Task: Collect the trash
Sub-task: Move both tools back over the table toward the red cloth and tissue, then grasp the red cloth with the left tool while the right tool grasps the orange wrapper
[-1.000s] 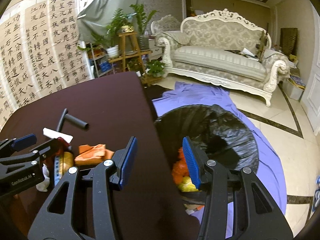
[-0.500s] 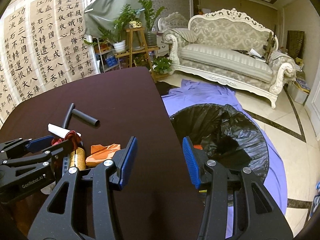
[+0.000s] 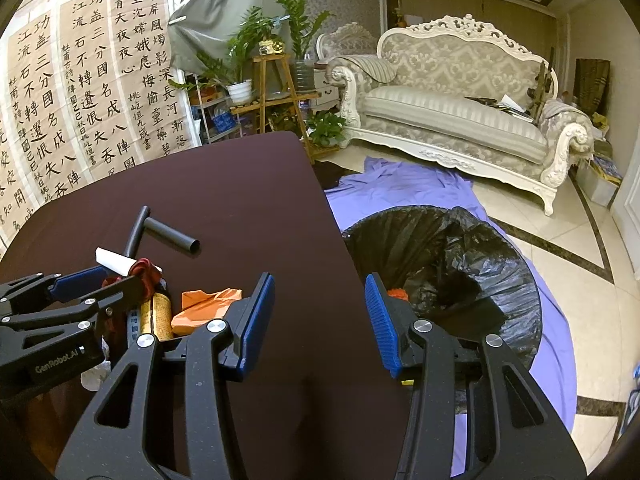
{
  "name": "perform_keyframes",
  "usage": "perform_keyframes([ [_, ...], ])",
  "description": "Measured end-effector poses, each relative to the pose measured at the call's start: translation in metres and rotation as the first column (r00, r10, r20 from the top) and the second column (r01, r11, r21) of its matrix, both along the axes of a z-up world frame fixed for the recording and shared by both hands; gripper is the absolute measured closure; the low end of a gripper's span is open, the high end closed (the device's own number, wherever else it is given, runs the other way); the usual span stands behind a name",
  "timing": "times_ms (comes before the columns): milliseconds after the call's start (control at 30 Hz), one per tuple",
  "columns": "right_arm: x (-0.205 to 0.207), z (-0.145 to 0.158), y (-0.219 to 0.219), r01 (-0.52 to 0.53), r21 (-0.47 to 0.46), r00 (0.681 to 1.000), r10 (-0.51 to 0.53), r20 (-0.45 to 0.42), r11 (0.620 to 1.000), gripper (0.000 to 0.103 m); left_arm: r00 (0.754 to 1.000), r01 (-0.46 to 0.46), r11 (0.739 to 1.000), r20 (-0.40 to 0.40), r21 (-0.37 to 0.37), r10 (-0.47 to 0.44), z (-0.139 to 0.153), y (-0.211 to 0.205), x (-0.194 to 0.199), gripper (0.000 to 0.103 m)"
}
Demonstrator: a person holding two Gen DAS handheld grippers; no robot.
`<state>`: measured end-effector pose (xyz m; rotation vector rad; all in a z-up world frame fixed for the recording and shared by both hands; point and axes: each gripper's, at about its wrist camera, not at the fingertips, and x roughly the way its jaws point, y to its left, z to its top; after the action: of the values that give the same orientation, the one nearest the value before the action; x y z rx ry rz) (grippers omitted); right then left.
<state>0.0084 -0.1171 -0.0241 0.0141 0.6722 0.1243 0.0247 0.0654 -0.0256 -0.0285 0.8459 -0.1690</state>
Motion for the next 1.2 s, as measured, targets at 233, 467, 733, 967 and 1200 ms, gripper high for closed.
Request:
perform_keyframes([
  [233,-0.003,0.002,-0.005,0.006,0.006,1.000,-0.006,0.009,1.000,0.057,1.000,0.024,1.000,0.020,0.004,-0.024,0.007,0.001,-0.004,0.048],
  [467,-0.006,0.003,-0.002,-0.003,0.006,1.000,0.003,0.011,1.000,0.057,0.999,0.039,0.999,-0.010,0.017,-0.039,-0.003,0.000,0.004,0.045],
  [733,-0.005,0.005,0.002,-0.013,0.002,1.000,0.013,0.010,1.000,0.057,0.997,0.074,0.997,-0.008,0.001,-0.074,-0.002,-0.001,0.003,0.078],
  [967,-0.004,0.000,0.015,-0.045,-0.009,0.999,0.045,-0.010,0.999,0.057,0.999,0.024,0.999,0.032,-0.030,-0.023,0.010,0.011,-0.005,0.079],
  [1200,0.000,-0.001,0.030,-0.074,0.012,0.997,0.074,-0.037,0.997,0.057,0.997,-0.049,0.998,0.063,-0.029,0.051,0.016,0.032,-0.011,0.079],
])
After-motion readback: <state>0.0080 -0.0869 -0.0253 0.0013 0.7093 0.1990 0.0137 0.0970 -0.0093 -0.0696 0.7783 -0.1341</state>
